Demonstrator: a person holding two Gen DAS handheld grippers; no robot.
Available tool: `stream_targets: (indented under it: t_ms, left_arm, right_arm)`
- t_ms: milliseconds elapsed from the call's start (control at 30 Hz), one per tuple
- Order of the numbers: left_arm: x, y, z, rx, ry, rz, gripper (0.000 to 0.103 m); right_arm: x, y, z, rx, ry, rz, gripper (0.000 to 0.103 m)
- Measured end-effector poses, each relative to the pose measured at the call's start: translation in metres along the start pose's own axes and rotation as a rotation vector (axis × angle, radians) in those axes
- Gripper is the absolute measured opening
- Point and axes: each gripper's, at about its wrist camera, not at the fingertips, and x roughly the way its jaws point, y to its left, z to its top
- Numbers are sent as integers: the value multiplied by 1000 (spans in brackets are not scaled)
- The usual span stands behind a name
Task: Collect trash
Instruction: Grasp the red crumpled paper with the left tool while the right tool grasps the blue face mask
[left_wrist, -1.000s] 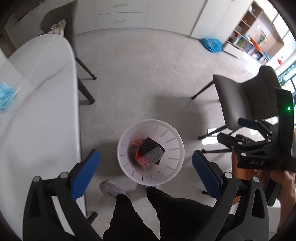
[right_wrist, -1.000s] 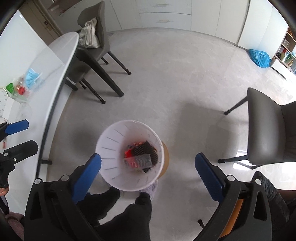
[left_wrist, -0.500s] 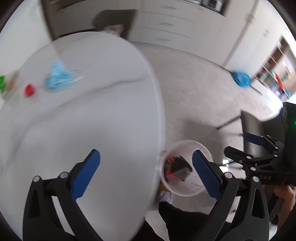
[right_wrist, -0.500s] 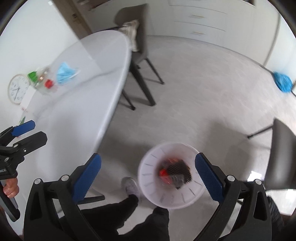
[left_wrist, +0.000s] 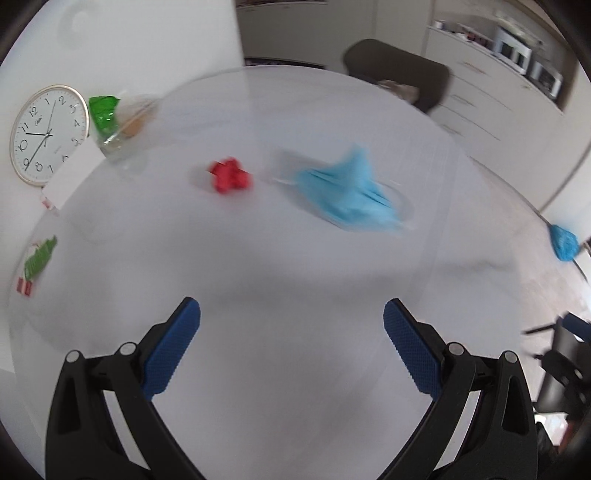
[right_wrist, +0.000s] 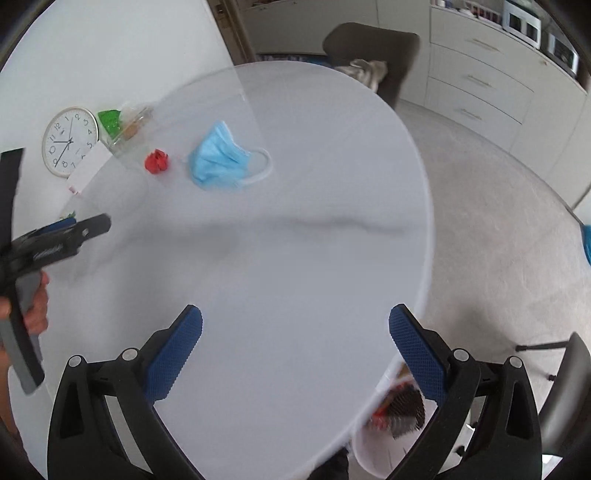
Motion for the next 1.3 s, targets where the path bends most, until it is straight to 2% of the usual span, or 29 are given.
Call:
stream_targets:
  t_ms: [100, 233, 400, 533, 633, 667, 733, 833, 967, 1167, 1200, 1267, 1300]
  left_arm:
    - [34, 37, 35, -17, 7, 28, 95]
    - [79, 65, 73, -33, 13, 28, 95]
    - [128, 77, 107, -41, 41, 18, 94]
    - [165, 74, 122, -37, 70, 12, 79]
    - [186, 75, 128, -53, 104, 9, 51]
    - [190, 77, 129, -68, 112, 2, 46]
    - [188, 81, 129, -91, 83, -16, 42]
    - [186, 85, 128, -107, 90, -47, 41]
    - [177, 90, 124, -98, 78, -35, 41]
    - [151, 106, 106, -108, 82, -19, 41]
    - [148, 110, 103, -116, 87, -19, 41]
    - [141, 116, 97, -129, 89, -25, 41]
    - [138, 118, 94, -134, 89, -24, 41]
  right_arm:
    - [22, 26, 24, 8, 3, 0, 100]
    - [50, 52, 48, 11, 11, -5, 100]
    - [81, 78, 69, 20, 31, -25, 100]
    - [97, 89, 82, 44, 40, -44, 100]
    - [103, 95, 89, 66, 36, -51, 100]
    - [104, 97, 92, 77, 28, -59, 100]
    - [108, 98, 99, 116, 9, -50, 100]
    - [120, 99, 116, 189, -5, -31, 101]
    - [142, 105, 139, 263, -28, -5, 101]
    - [198, 122, 169, 251, 30, -97, 100]
    - [205, 123, 171, 248, 43, -107, 96]
    - [215, 128, 171, 226, 70, -119, 81]
    - [218, 129, 170, 213, 79, -111, 69]
